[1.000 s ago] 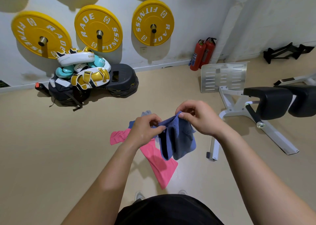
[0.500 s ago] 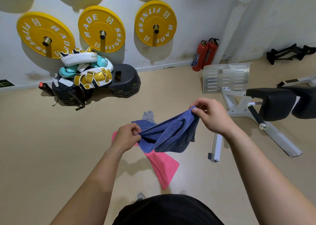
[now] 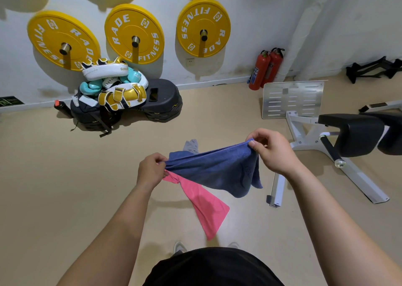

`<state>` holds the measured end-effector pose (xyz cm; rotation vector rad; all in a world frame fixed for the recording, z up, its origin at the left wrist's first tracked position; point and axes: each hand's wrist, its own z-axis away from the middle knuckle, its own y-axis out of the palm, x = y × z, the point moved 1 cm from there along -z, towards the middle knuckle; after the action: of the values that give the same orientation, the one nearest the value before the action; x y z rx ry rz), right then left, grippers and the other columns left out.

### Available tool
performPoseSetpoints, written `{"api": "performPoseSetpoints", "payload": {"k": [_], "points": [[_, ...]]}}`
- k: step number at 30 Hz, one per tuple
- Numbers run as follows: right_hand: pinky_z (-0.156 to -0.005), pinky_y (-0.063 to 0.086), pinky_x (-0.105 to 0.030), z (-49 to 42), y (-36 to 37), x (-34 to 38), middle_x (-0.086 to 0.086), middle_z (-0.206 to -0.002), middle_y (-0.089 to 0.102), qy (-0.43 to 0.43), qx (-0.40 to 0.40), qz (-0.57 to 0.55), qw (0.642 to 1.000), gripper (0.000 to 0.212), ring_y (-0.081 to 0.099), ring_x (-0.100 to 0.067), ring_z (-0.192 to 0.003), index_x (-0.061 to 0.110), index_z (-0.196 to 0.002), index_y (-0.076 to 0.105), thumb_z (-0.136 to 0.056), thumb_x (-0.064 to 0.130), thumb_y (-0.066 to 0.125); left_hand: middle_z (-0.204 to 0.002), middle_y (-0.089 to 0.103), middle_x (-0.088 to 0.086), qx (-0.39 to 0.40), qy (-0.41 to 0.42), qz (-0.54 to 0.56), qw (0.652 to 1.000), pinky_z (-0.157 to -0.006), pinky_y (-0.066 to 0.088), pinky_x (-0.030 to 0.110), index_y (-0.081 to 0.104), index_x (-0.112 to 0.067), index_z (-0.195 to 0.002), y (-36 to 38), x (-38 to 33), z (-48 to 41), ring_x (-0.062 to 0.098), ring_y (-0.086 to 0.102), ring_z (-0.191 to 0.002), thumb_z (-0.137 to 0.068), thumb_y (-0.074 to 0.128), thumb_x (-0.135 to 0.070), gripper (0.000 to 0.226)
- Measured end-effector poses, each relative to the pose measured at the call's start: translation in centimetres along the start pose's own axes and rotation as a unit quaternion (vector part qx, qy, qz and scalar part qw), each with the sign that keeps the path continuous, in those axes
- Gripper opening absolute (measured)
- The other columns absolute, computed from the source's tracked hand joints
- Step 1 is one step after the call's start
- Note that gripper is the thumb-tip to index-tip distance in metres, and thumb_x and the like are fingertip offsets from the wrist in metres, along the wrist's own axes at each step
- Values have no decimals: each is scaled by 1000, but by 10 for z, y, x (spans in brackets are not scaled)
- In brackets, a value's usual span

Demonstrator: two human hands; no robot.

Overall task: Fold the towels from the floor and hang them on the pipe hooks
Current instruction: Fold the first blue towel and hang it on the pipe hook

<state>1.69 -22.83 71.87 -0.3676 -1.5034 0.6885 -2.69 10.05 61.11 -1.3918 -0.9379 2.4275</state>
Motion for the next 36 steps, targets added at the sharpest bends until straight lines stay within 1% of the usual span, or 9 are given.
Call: {"api": "performPoseSetpoints", "payload": {"k": [4, 7, 13, 17, 20, 23, 28, 32, 36], "points": [[-58, 37, -13, -2, 2, -24, 2, -77, 64, 61, -49, 34, 996, 15, 56, -16, -72, 17, -83, 62, -95, 9, 57, -85, 69, 11, -9, 3, 51, 999, -54, 58, 22, 68, -7, -87, -6, -10, 1, 17, 68, -50, -87, 50, 12, 27], [-61, 36, -28, -1, 5, -42, 1, -79, 62, 112, -71, 50, 990, 14, 55, -23, -76, 14, -85, 60, -97, 10, 55, -83, 72, 15, 22, 5, 78, 997, -61, 60, 23, 72, -4, -91, -12, -19, 1, 19, 69, -56, -88, 55, 12, 24], [-69, 36, -32, -2, 11, -55, -5, -91, 63, 157, -99, 21, 982, 12, 56, -27, -86, 11, -94, 56, -99, 12, 46, -75, 75, -3, 70, 59, -57, 994, -69, 56, 23, 79, -18, -82, -15, -29, 9, 9, 70, -72, -78, 63, -2, 23], [-71, 35, -31, -4, 9, -54, -4, -93, 61, 163, -107, 12, 981, 12, 54, -26, -88, 10, -99, 56, -100, 13, 45, -78, 73, -6, 114, 101, -89, 984, -64, 49, 19, 76, -22, -84, -13, -32, 15, 8, 66, -72, -75, 77, -12, 14], [-64, 36, -31, -4, 6, -56, 1, -87, 60, 151, -92, 2, 984, 11, 53, -22, -83, 11, -97, 57, -100, 13, 47, -76, 68, -7, 39, 143, -82, 986, -63, 43, 17, 70, -23, -81, -17, -38, 13, 6, 59, -70, -82, 71, -11, 12], [-63, 37, -20, -1, 7, -62, 2, -86, 59, 176, -96, -18, 980, 12, 52, -20, -82, 10, -97, 59, -100, 12, 48, -86, 66, -7, -18, 148, 1, 989, -66, 44, 23, 63, -19, -90, -21, -54, 15, 8, 59, -77, -92, 62, -15, 4], [-67, 41, -32, 3, 24, -77, -9, -88, 62, 264, -48, -22, 963, 17, 53, -27, -78, 11, -87, 59, -98, 12, 46, -90, 64, -4, -50, 206, 23, 977, -69, 43, 29, 55, -20, -99, -15, -81, 27, 16, 58, -82, -98, 55, -21, 1], [-72, 37, -33, 5, 24, -66, -5, -98, 59, 247, -132, -35, 959, 16, 52, -26, -89, 10, -101, 55, -101, 16, 40, -93, 65, -5, -101, 188, -20, 977, -71, 40, 30, 57, -24, -101, -14, -75, 21, 17, 57, -86, -97, 59, -27, 5], [-72, 36, -32, 7, 25, -54, 2, -91, 57, 217, -173, -96, 956, 16, 51, -19, -84, 12, -104, 54, -102, 21, 40, -83, 65, -8, -126, 131, 47, 982, -64, 40, 25, 60, -18, -97, -7, -63, 21, 17, 60, -82, -94, 66, -27, 12]]}}
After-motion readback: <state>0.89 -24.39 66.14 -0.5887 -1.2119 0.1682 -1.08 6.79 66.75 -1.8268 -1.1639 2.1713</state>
